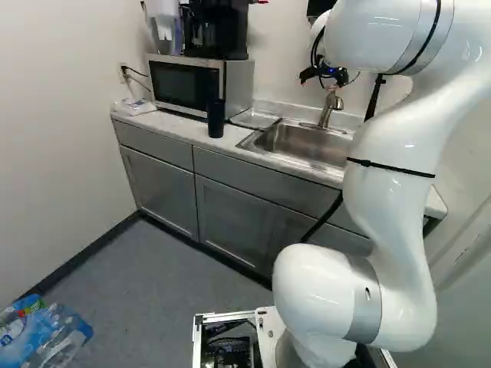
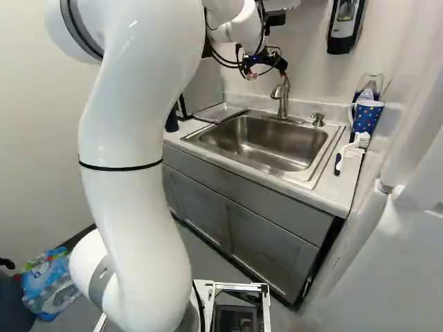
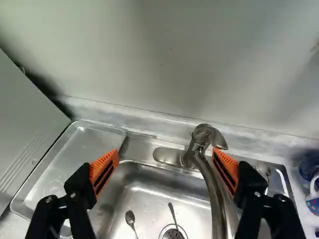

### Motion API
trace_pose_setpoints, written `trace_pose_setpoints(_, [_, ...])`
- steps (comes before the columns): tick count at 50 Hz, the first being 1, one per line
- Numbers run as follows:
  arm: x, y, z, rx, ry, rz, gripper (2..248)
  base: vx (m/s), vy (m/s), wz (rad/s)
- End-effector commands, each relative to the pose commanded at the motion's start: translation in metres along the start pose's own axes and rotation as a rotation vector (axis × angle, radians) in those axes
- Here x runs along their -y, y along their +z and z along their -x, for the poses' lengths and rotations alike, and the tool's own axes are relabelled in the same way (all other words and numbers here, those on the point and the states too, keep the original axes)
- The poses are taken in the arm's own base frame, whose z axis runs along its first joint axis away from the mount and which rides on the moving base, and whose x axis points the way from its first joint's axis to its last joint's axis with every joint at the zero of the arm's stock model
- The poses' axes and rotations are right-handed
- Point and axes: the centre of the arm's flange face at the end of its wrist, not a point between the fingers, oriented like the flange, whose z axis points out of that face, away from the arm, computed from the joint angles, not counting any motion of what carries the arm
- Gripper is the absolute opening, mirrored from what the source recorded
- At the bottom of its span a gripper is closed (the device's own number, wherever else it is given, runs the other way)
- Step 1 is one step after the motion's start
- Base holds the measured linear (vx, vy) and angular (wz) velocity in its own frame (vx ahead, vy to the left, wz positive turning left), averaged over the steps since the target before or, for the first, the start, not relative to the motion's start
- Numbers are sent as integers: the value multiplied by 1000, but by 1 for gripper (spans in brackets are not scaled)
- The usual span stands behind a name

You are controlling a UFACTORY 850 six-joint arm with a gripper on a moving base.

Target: Rinse the cup and place it in the tray

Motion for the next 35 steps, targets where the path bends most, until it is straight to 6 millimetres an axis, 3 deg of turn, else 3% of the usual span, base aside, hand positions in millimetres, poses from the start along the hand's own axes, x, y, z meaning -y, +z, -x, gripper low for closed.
trace_pose_setpoints(35, [-9, 10, -6, -15, 7, 12, 247, 0, 0, 0])
